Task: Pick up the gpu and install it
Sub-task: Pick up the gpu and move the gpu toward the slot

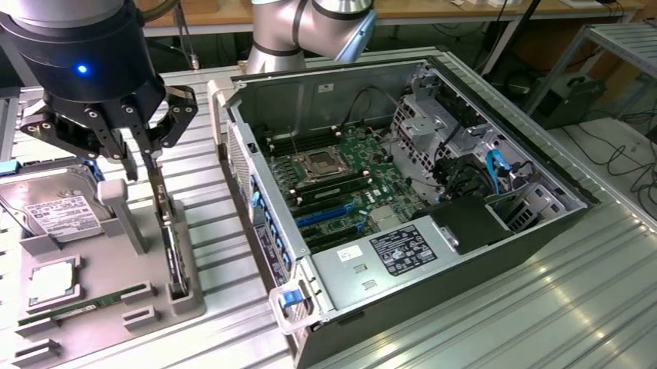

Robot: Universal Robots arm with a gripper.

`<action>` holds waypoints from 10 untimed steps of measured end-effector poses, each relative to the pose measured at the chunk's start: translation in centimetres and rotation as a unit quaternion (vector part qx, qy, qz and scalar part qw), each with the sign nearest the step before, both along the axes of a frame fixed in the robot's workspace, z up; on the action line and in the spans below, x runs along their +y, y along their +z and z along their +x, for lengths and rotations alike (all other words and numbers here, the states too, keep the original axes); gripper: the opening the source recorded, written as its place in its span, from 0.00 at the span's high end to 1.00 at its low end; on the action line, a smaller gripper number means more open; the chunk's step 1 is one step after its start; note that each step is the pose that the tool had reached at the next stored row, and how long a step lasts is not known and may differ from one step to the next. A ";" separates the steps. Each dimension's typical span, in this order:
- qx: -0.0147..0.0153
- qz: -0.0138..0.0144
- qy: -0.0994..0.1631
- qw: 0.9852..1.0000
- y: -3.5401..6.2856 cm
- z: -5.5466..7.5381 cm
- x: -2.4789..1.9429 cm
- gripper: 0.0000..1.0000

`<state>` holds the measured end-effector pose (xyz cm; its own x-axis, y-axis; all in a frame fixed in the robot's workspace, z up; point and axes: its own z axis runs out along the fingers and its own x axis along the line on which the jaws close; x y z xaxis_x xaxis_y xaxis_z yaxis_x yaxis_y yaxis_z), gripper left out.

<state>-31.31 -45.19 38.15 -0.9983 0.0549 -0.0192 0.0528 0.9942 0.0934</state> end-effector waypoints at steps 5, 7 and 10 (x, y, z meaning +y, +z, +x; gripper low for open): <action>0.000 0.000 0.000 1.000 0.00 0.0 0.00 0.46; 0.000 0.000 0.000 1.000 0.00 0.0 0.00 0.46; 0.000 0.000 0.004 1.000 -0.04 0.0 0.02 0.40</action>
